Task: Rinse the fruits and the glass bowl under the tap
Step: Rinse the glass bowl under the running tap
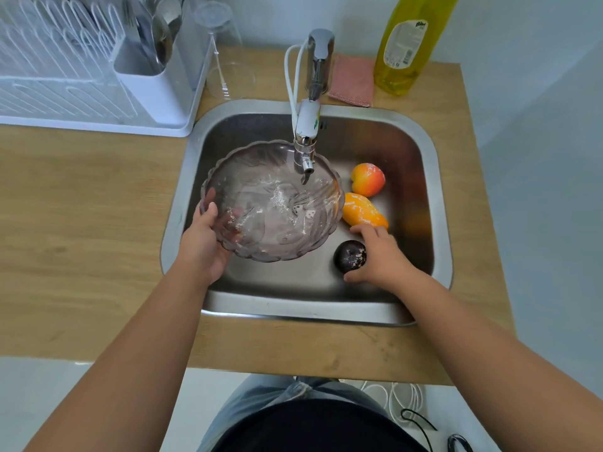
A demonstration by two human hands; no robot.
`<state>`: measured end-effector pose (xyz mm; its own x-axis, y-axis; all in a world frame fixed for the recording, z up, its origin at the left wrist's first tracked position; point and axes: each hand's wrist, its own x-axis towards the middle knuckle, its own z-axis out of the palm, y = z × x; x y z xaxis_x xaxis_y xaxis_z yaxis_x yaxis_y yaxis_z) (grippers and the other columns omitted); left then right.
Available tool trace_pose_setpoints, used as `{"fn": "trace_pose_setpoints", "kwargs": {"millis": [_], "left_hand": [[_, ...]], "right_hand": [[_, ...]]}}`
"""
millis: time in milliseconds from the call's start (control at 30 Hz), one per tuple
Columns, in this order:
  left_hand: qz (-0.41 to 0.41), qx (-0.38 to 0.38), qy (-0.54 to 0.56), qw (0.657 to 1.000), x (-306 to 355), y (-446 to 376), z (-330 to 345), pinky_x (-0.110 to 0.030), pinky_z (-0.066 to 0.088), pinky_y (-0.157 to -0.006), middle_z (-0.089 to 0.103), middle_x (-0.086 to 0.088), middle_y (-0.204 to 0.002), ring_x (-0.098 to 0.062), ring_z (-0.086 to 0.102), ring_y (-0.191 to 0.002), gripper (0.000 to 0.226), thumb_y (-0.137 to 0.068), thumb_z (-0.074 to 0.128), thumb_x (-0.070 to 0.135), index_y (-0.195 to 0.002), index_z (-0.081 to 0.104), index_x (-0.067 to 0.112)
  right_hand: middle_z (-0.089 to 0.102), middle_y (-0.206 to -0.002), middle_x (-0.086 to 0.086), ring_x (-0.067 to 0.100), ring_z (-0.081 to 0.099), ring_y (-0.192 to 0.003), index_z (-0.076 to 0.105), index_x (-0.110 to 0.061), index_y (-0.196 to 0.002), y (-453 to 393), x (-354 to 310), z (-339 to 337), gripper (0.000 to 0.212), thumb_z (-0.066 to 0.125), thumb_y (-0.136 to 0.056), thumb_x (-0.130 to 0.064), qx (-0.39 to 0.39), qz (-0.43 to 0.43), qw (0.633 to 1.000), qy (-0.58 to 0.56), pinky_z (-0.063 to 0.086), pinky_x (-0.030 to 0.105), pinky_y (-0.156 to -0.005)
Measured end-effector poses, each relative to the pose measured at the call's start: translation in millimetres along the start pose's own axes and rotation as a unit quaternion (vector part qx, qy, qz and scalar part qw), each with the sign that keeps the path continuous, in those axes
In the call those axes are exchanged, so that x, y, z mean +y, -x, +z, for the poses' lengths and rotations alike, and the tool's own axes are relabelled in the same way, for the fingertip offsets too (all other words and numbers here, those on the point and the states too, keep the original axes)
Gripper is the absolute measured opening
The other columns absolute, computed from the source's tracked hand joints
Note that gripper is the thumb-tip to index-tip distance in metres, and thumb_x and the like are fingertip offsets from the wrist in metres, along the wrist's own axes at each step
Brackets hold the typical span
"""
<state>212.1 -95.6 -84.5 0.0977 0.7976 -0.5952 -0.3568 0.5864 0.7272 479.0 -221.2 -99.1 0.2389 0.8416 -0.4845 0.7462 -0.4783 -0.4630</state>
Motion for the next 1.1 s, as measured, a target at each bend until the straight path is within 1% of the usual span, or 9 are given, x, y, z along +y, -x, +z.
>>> {"fn": "trace_pose_setpoints", "kwargs": {"millis": [100, 233, 400, 533, 667, 733, 833, 967, 1100], "left_hand": [[0.004, 0.003, 0.000, 1.000, 0.9, 2.6, -1.7, -0.047, 0.050, -0.103, 0.062, -0.002, -0.139, -0.025, 0.062, -0.125, 0.040, -0.110, 0.030, 0.025, -0.141, 0.054, 0.032], [0.017, -0.015, 0.015, 1.000, 4.1, 9.8, 2.7, -0.048, 0.054, -0.096, 0.063, 0.000, -0.138, -0.025, 0.063, -0.123, 0.040, -0.110, 0.028, 0.026, -0.140, 0.052, 0.040], [0.031, -0.040, -0.007, 0.999, 5.3, 13.7, 5.2, -0.056, 0.052, -0.099, 0.060, -0.004, -0.142, -0.033, 0.060, -0.127, 0.040, -0.110, 0.028, 0.028, -0.134, 0.055, 0.047], [0.044, -0.048, -0.017, 0.998, 10.2, 13.9, 10.1, -0.060, 0.049, -0.102, 0.060, -0.008, -0.142, -0.038, 0.060, -0.126, 0.038, -0.110, 0.030, 0.031, -0.131, 0.057, 0.048], [0.070, -0.064, -0.024, 0.995, 15.7, 16.0, 16.2, -0.045, 0.062, -0.084, 0.065, -0.008, -0.136, -0.028, 0.071, -0.111, 0.037, -0.110, 0.030, 0.029, -0.138, 0.051, 0.040], [0.072, -0.061, -0.021, 0.995, 18.3, 15.3, 15.9, -0.048, 0.060, -0.089, 0.064, -0.009, -0.136, -0.029, 0.071, -0.111, 0.035, -0.110, 0.031, 0.029, -0.132, 0.054, 0.042], [0.060, -0.055, -0.016, 0.997, 20.2, 11.3, 12.1, -0.059, 0.050, -0.100, 0.061, -0.010, -0.141, -0.040, 0.060, -0.126, 0.036, -0.110, 0.032, 0.032, -0.139, 0.050, 0.041], [0.054, -0.053, -0.023, 0.997, 22.2, 7.7, 11.9, -0.050, 0.058, -0.091, 0.064, -0.012, -0.137, -0.034, 0.064, -0.120, 0.034, -0.110, 0.033, 0.031, -0.137, 0.051, 0.042], [0.049, -0.061, -0.033, 0.996, 22.8, 2.7, 9.1, -0.056, 0.049, -0.103, 0.061, -0.011, -0.141, -0.031, 0.063, -0.123, 0.035, -0.110, 0.033, 0.031, -0.138, 0.050, 0.041]], "right_hand": [[0.038, -0.135, 0.002, 0.025, 0.039, -0.128, 0.039, -0.033, -0.136, 9.7, 2.2, -18.5, 0.088, 0.087, -0.063, -0.031, 0.002, -0.032, 0.998, -0.058, 0.037, 0.037, -0.107], [0.044, -0.124, 0.001, 0.019, 0.050, -0.113, 0.049, -0.031, -0.129, 2.8, -12.5, -64.2, 0.065, 0.080, -0.073, -0.021, 0.056, -0.079, 0.992, -0.081, 0.040, 0.028, -0.096], [0.053, -0.123, -0.001, 0.014, 0.055, -0.103, 0.053, -0.026, -0.126, -44.1, -69.9, -128.0, 0.042, 0.065, -0.087, -0.020, 0.180, -0.112, 0.963, -0.165, 0.046, 0.032, -0.092], [0.054, -0.124, 0.000, 0.013, 0.054, -0.109, 0.049, -0.028, -0.134, -83.2, -128.3, -156.2, 0.042, 0.055, -0.093, -0.023, 0.197, -0.179, 0.941, -0.208, 0.044, 0.032, -0.096], [0.053, -0.115, -0.003, 0.016, 0.050, -0.106, 0.042, -0.033, -0.141, -115.1, -150.0, -158.9, 0.046, 0.047, -0.097, -0.025, 0.192, -0.204, 0.953, -0.117, 0.040, 0.031, -0.093], [0.051, -0.108, -0.001, 0.019, 0.049, -0.100, 0.041, -0.030, -0.143, -124.5, -150.3, -156.4, 0.046, 0.045, -0.098, -0.025, 0.198, -0.194, 0.957, -0.089, 0.040, 0.034, -0.090], [0.061, -0.123, 0.010, 0.028, 0.054, -0.113, 0.046, -0.021, -0.141, -135.5, -149.8, -152.9, 0.042, 0.041, -0.100, -0.024, 0.211, -0.184, 0.960, -0.028, 0.040, 0.039, -0.097], [0.067, -0.107, 0.010, 0.032, 0.061, -0.101, 0.061, -0.021, -0.118, -140.1, -150.4, -162.2, 0.033, 0.037, -0.098, -0.032, 0.246, -0.199, 0.947, 0.048, 0.047, 0.042, -0.084], [0.052, -0.084, 0.003, 0.027, 0.050, -0.082, 0.049, -0.018, -0.089, -141.3, -150.5, -172.2, 0.014, 0.051, -0.092, -0.032, 0.222, -0.221, 0.941, 0.127, 0.035, 0.035, -0.067]]}}
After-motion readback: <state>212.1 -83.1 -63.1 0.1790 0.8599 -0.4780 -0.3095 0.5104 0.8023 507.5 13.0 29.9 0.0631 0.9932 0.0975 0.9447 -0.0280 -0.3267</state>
